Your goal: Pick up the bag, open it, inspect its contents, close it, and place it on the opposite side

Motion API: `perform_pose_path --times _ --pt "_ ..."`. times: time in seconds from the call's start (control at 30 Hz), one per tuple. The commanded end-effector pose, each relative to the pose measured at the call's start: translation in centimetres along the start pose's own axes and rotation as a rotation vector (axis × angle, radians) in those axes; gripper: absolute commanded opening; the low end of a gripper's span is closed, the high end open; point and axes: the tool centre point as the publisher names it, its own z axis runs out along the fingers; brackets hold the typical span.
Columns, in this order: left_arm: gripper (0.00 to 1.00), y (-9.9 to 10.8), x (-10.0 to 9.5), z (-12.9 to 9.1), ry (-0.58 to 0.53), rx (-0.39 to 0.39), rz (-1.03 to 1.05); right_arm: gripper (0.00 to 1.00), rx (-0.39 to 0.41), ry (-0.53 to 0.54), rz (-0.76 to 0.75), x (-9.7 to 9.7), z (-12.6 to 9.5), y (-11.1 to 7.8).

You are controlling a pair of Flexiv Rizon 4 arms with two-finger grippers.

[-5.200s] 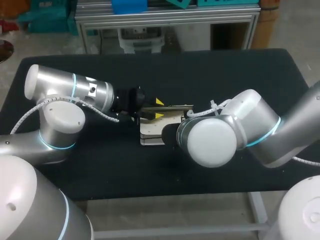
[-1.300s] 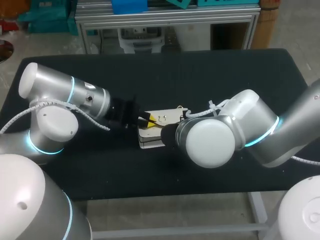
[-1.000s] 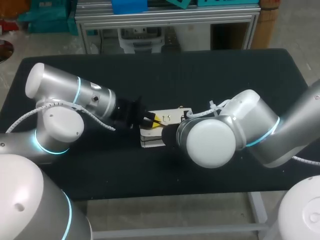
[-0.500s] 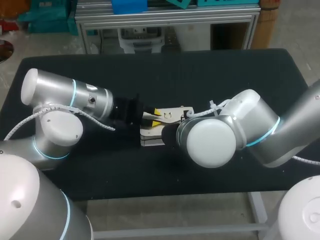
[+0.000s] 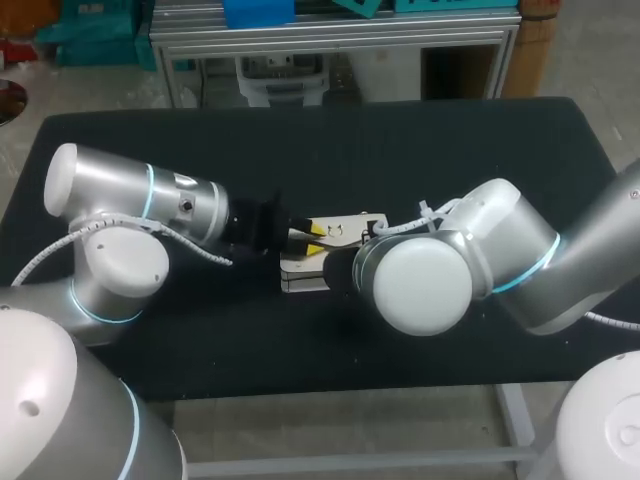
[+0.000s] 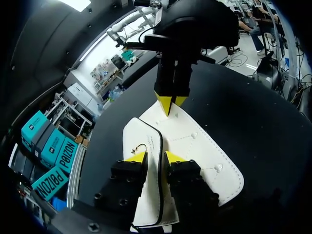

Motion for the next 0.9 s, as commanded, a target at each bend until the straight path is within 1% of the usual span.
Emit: perform_pose_path --times 0.03,0.07,0.17,0.27,0.37,0.47,0.53,0.6,0.77,0.8,0.87,0.9 --pt "0.19 0.3 0.0 0.5 -0.006 0.003 0.004 0.00 -0.012 -0.330 0.000 0.4 0.2 -0.3" --pt "0.00 0.3 -0.1 0.6 -0.009 0.001 0.002 0.00 -0.012 -0.330 0.000 0.4 0.2 -0.3" --pt "0.00 0.5 -0.1 0.7 -0.010 -0.008 0.004 0.00 -0.012 -0.330 0.000 0.4 0.2 -0.3" --pt "0.00 0.6 0.2 0.1 -0.010 -0.017 0.007 0.00 -0.012 -0.330 0.000 0.4 0.2 -0.3" --pt "0.00 0.3 1.1 -1.1 0.007 -0.009 0.014 0.00 -0.012 -0.330 0.000 0.4 0.2 -0.3" --pt "0.00 0.2 2.1 -1.7 0.022 -0.014 0.024 0.00 -0.012 -0.330 0.000 0.4 0.2 -0.3" --pt "0.00 0.3 2.6 -1.5 0.036 -0.020 0.024 0.00 -0.012 -0.330 0.000 0.4 0.2 -0.3" --pt "0.00 0.2 2.7 -1.0 0.043 -0.022 0.020 0.00 -0.012 -0.330 0.000 0.4 0.2 -0.3" --pt "0.00 -0.3 2.0 -0.1 0.036 -0.012 0.006 0.00 -0.012 -0.330 0.000 0.4 0.2 -0.3" --pt "0.01 -0.5 1.8 0.1 0.031 -0.006 0.003 0.00 -0.012 -0.330 0.000 0.4 0.2 -0.3" --pt "0.22 -0.9 1.4 0.3 0.019 0.000 -0.001 0.00 -0.012 -0.330 0.000 0.4 0.2 -0.3" --pt "0.30 -1.0 1.3 0.3 0.015 0.001 -0.001 0.00 -0.012 -0.330 0.000 0.4 0.2 -0.3"
